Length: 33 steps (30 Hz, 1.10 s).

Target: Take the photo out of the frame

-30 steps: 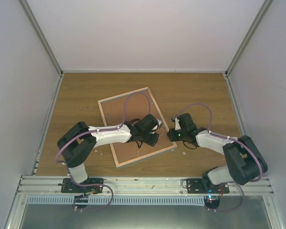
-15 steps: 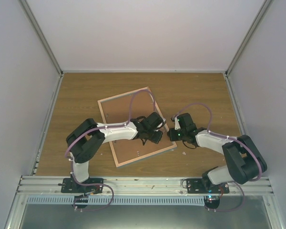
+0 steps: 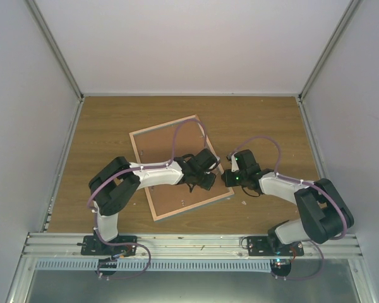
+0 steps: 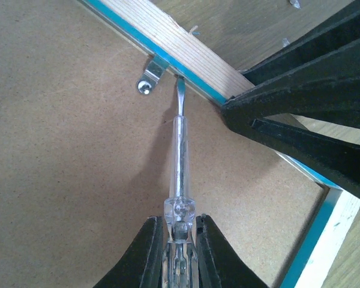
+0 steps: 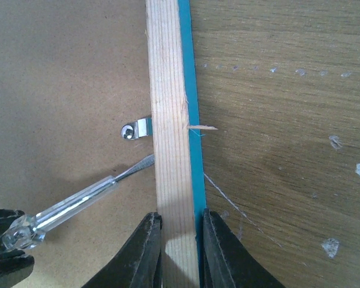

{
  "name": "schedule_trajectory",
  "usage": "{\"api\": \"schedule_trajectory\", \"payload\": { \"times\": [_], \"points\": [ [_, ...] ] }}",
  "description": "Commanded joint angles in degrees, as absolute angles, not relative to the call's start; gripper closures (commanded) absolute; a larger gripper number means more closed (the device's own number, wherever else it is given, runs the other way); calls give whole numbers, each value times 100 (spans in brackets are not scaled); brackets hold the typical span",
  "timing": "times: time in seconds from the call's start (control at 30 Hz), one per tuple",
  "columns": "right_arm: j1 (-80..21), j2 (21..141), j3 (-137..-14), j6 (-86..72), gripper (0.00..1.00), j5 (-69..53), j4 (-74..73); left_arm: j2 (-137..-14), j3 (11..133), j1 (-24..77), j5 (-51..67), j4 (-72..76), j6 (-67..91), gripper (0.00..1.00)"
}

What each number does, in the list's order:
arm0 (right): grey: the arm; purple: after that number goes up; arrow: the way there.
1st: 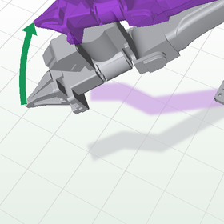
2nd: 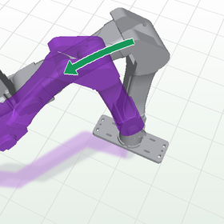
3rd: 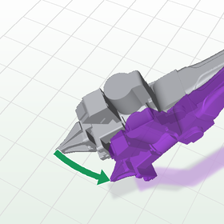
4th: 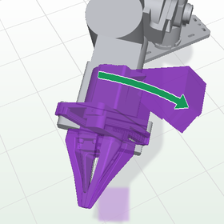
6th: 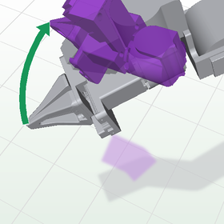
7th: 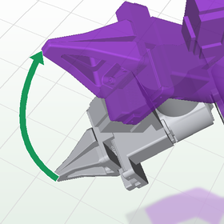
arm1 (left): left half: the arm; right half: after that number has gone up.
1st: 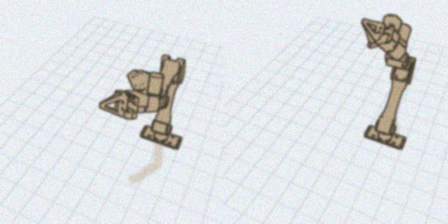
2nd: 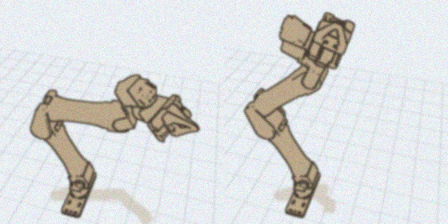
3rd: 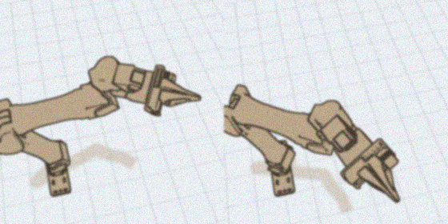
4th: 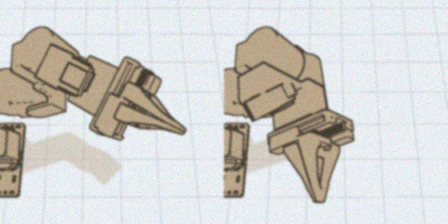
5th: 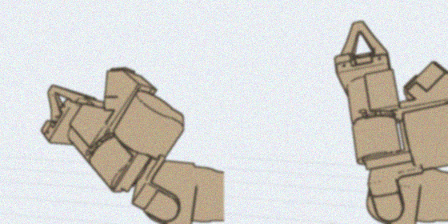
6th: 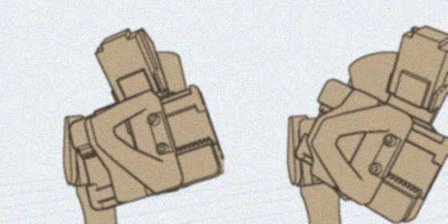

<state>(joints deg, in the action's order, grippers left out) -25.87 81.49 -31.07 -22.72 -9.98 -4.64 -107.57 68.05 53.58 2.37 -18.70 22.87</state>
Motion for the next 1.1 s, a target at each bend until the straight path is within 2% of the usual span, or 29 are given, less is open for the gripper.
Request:
{"api": "schedule_trajectory", "payload": {
  "times": [0.0,0.53,1.07],
  "points": [
    [-2664,8229,-3015,-2365,92,-1128,-307,-10841,6891,5296,-97,-1844,2420,100],
    [-2690,8201,-2980,-2481,93,-1143,-299,-10689,6618,5265,-621,-1358,3083,100],
    [-2711,8199,-2875,-2635,99,-1151,-248,-10424,6166,5256,-1469,-927,3976,100]
  ]
}}
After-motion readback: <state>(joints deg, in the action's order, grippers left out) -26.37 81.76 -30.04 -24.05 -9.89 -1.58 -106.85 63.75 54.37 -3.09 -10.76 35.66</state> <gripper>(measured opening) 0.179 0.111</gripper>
